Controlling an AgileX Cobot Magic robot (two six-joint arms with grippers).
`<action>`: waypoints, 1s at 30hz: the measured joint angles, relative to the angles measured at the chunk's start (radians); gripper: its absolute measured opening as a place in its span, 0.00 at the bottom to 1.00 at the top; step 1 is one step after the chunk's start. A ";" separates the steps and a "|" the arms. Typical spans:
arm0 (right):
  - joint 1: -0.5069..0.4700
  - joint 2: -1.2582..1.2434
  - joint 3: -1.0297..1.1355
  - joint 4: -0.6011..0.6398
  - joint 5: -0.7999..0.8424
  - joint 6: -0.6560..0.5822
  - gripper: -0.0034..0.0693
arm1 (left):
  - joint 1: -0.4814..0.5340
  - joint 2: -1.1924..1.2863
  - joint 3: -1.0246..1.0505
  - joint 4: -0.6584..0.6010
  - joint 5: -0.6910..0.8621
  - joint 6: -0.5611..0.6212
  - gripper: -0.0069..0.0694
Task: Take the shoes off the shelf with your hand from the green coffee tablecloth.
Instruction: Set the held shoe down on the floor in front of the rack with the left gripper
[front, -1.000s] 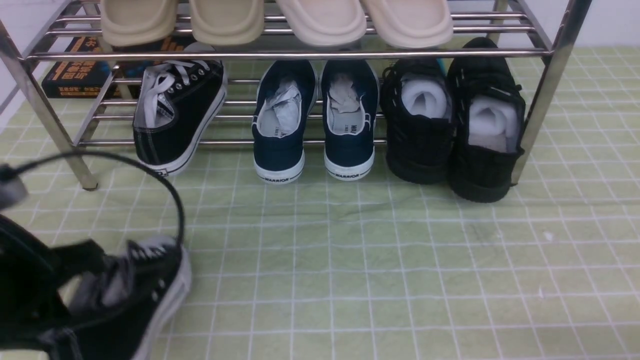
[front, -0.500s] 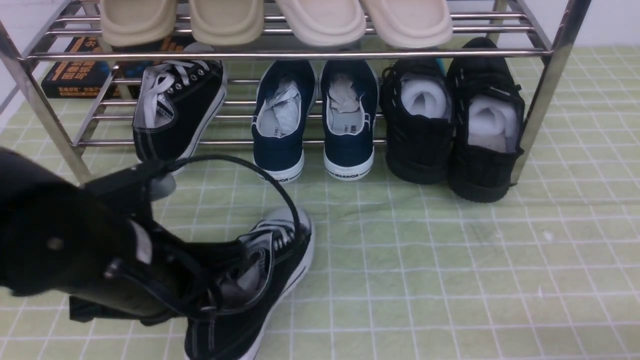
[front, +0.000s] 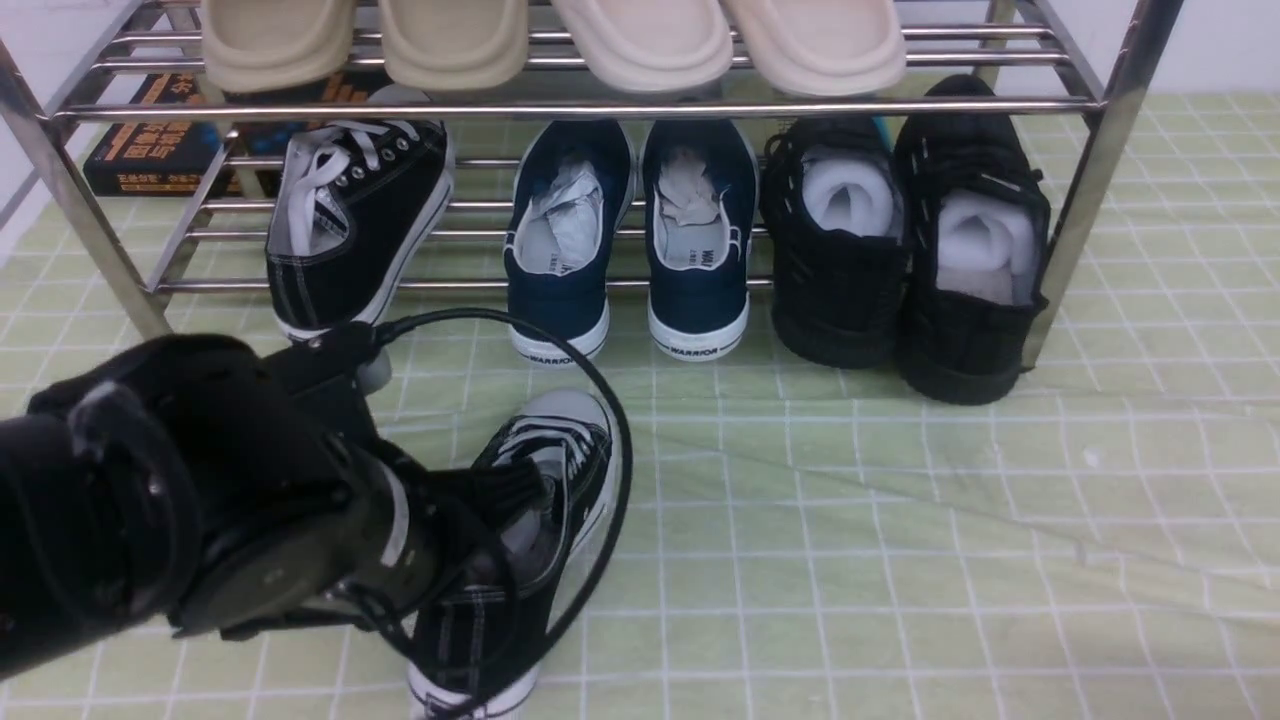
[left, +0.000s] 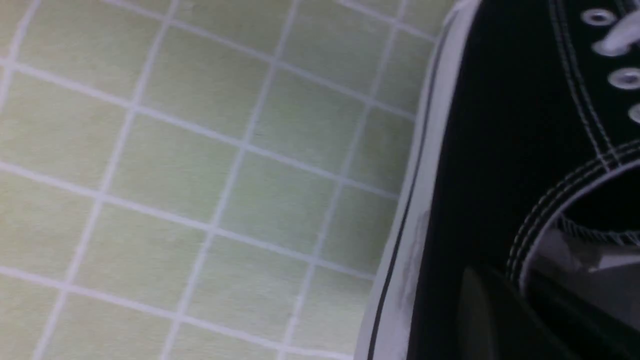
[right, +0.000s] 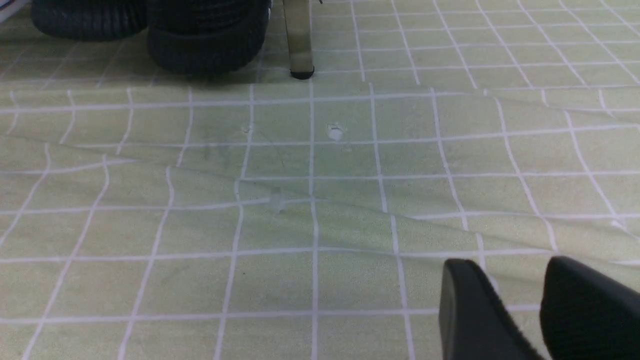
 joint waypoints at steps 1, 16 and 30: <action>0.000 0.000 0.000 0.000 0.000 0.000 0.38 | -0.017 -0.011 0.001 0.000 0.001 -0.001 0.12; 0.000 0.000 0.000 0.000 0.000 0.000 0.38 | -0.093 -0.198 -0.033 0.004 0.207 0.001 0.12; 0.000 0.000 0.000 0.000 0.000 0.000 0.38 | -0.093 0.089 -0.037 0.039 0.030 -0.167 0.14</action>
